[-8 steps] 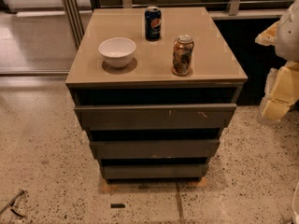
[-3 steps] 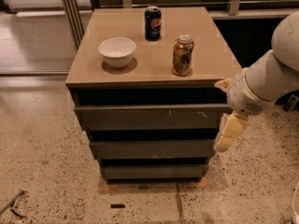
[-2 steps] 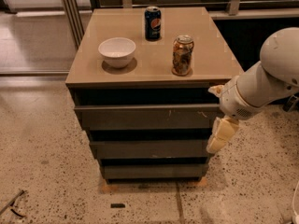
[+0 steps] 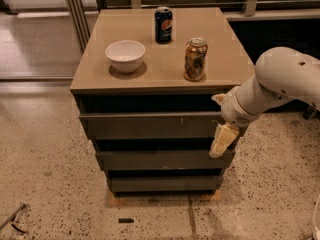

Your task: Open top drawer

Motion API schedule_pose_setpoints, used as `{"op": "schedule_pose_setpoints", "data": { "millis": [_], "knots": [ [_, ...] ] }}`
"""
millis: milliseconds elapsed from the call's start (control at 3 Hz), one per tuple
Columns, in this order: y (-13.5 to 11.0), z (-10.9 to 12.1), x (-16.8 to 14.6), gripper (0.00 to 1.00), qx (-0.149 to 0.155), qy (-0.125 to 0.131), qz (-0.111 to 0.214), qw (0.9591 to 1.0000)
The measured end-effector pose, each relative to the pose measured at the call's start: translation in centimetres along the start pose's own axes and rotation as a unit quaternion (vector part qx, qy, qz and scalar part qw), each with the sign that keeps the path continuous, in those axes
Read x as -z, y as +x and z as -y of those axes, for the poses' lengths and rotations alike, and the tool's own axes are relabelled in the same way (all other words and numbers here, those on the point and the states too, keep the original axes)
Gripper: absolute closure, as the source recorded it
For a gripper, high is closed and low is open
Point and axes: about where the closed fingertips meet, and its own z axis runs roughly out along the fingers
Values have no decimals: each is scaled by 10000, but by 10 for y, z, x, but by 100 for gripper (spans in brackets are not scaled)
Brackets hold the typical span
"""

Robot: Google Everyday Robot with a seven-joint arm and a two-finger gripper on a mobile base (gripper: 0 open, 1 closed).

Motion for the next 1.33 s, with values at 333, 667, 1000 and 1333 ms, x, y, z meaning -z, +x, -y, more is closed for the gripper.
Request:
{"op": "schedule_pose_setpoints", "data": {
  "millis": [333,667,1000,1333],
  "knots": [
    [0,0,-1,0,2,-6,-1,10000],
    [-1,-6,4,0,264,103,-228,9993],
    [2,-6,1,0,539,207,-475,9972],
    [9,-2,-11,0,653,190,-593,9959]
  ]
}}
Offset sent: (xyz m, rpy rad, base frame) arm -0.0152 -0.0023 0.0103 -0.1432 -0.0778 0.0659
